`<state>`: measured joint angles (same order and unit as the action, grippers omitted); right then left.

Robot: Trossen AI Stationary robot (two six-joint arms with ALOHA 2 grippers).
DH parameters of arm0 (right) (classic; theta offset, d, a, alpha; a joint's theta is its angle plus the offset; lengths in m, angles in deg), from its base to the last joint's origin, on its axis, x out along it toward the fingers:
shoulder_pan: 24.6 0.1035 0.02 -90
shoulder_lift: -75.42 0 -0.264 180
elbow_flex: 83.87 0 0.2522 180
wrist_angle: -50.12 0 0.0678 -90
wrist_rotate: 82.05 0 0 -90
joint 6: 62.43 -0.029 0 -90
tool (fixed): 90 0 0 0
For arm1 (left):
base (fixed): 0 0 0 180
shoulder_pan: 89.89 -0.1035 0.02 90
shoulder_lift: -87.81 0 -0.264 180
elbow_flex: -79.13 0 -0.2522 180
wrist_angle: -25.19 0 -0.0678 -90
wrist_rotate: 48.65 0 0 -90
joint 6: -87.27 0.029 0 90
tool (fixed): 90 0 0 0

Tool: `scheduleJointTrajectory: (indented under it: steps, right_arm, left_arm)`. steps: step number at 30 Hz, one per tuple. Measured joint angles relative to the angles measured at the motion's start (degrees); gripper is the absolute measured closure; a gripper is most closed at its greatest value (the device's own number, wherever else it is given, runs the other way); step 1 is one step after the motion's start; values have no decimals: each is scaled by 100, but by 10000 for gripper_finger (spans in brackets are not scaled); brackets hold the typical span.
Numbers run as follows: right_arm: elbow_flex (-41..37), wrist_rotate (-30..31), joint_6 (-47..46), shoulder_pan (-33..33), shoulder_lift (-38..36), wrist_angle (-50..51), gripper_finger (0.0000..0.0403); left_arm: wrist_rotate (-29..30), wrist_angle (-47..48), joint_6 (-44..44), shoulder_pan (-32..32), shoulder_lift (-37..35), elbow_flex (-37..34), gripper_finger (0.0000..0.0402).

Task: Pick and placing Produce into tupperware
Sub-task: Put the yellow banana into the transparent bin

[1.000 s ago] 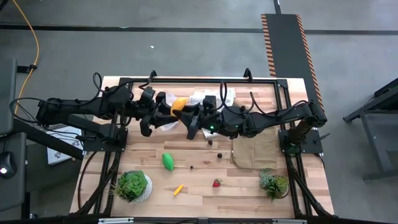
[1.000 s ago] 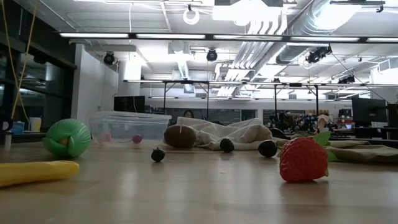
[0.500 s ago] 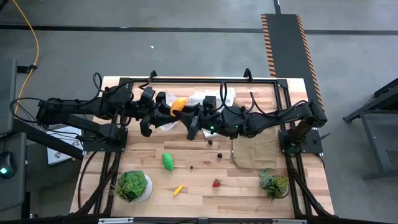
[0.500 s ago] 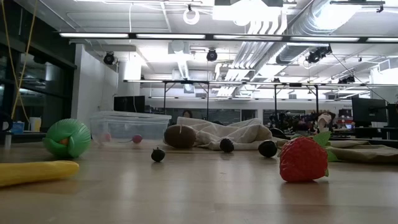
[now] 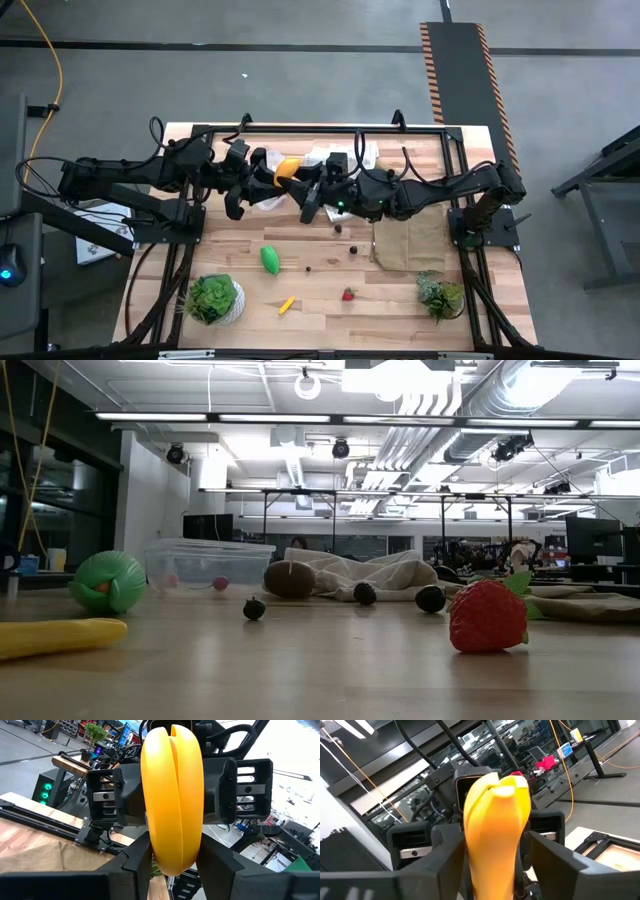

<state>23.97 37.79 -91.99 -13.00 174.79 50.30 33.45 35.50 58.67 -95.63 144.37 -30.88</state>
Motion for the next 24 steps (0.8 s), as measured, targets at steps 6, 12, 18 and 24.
scheduleJointTrajectory:
  steps: [6, 12, 18, 24]
  right_arm:
    - [0, 0, 70, -36, 0, -217, 155]
    - [-2, 3, 222, -131, -2, -546, 149]
    - [-2, 48, 515, -292, -4, -980, 148]
    - [-2, 64, 834, -442, -4, -1529, 148]
  left_arm:
    - [2, 4, -1, 0, 0, 0, 283]
    - [128, 42, 1, 0, -2, 0, 280]
    - [129, 150, 5, 0, -2, 0, 281]
    - [131, 288, 27, 0, -2, 0, 280]
